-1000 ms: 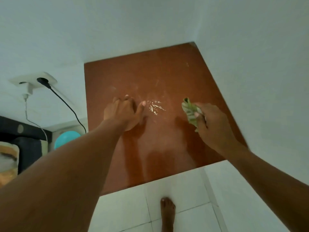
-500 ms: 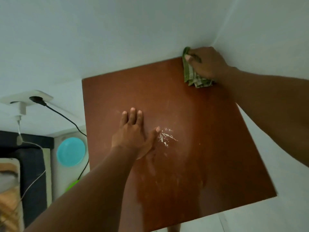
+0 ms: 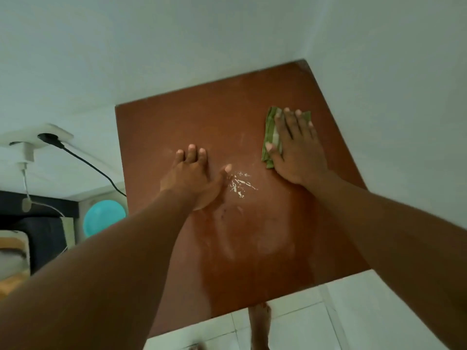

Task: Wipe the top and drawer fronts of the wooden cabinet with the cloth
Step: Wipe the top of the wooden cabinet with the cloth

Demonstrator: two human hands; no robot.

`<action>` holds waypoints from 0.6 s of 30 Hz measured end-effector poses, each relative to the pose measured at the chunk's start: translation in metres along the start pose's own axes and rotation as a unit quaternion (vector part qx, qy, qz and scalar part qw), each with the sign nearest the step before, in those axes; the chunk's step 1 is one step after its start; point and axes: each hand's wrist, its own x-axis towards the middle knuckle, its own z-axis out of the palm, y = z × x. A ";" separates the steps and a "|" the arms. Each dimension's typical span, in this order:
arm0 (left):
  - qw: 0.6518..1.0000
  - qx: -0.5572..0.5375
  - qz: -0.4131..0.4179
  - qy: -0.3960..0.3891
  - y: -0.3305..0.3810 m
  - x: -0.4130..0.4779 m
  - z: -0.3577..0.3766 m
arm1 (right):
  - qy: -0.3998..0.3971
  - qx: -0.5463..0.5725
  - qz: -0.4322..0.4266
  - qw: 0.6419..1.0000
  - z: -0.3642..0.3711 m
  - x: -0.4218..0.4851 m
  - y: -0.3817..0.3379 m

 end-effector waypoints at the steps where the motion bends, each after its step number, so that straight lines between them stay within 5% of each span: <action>1: 1.000 0.005 0.002 0.000 0.000 0.000 0.000 | 0.000 0.001 0.004 1.000 0.004 -0.023 -0.005; 9: 0.999 0.028 0.038 -0.011 -0.011 -0.001 -0.003 | 0.017 0.027 0.038 0.999 0.033 -0.206 -0.039; 14: 0.996 0.051 0.073 -0.005 -0.019 -0.001 -0.002 | 0.126 0.100 0.049 0.986 0.049 -0.271 -0.057; 18: 0.996 0.037 0.081 -0.015 -0.022 0.000 0.000 | 0.067 0.034 0.022 0.997 0.034 -0.300 -0.064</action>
